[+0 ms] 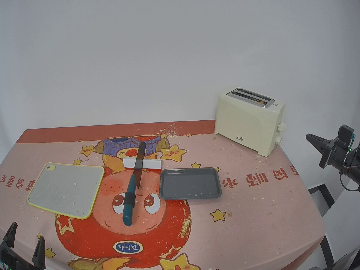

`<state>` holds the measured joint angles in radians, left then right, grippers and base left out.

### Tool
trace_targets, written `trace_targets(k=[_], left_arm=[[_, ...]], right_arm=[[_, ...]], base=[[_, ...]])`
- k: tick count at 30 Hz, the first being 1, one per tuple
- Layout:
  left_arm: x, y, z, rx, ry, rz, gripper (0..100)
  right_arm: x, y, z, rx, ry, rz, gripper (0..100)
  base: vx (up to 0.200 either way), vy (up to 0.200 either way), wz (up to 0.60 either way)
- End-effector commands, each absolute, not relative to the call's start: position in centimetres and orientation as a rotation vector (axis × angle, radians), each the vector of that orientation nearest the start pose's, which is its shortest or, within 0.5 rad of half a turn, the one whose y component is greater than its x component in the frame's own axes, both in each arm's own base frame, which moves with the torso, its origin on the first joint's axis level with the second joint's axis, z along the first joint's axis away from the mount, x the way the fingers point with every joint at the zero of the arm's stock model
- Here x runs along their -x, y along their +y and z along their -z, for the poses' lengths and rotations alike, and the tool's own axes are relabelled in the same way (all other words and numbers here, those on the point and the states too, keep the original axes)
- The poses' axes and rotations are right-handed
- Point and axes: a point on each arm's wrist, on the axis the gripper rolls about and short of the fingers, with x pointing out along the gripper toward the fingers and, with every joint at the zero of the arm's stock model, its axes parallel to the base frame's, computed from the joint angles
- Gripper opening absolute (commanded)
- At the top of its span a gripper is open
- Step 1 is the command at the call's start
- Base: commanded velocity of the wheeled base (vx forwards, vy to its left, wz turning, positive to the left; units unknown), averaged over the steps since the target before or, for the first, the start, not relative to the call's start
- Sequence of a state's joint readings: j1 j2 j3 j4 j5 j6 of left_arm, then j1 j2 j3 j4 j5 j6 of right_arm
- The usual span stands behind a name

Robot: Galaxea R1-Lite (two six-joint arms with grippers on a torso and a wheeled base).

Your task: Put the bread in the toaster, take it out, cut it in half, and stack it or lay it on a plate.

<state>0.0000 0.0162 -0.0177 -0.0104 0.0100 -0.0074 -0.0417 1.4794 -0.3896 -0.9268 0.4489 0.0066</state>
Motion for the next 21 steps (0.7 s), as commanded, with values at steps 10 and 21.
trace_targets(k=[10, 21], left_arm=[[2.3, 0.0, -7.7, 0.008, -0.011, -0.011, 100], [2.3, 0.0, -7.7, 0.008, -0.011, -0.011, 100]], right_arm=[[-22.2, 0.6, -16.0, -0.032, 0.173, -0.387, 0], [-22.7, 1.1, -16.5, -0.030, 0.156, -0.396, 0]], base=[[0.000, 0.000, 0.00], [0.000, 0.000, 0.00]])
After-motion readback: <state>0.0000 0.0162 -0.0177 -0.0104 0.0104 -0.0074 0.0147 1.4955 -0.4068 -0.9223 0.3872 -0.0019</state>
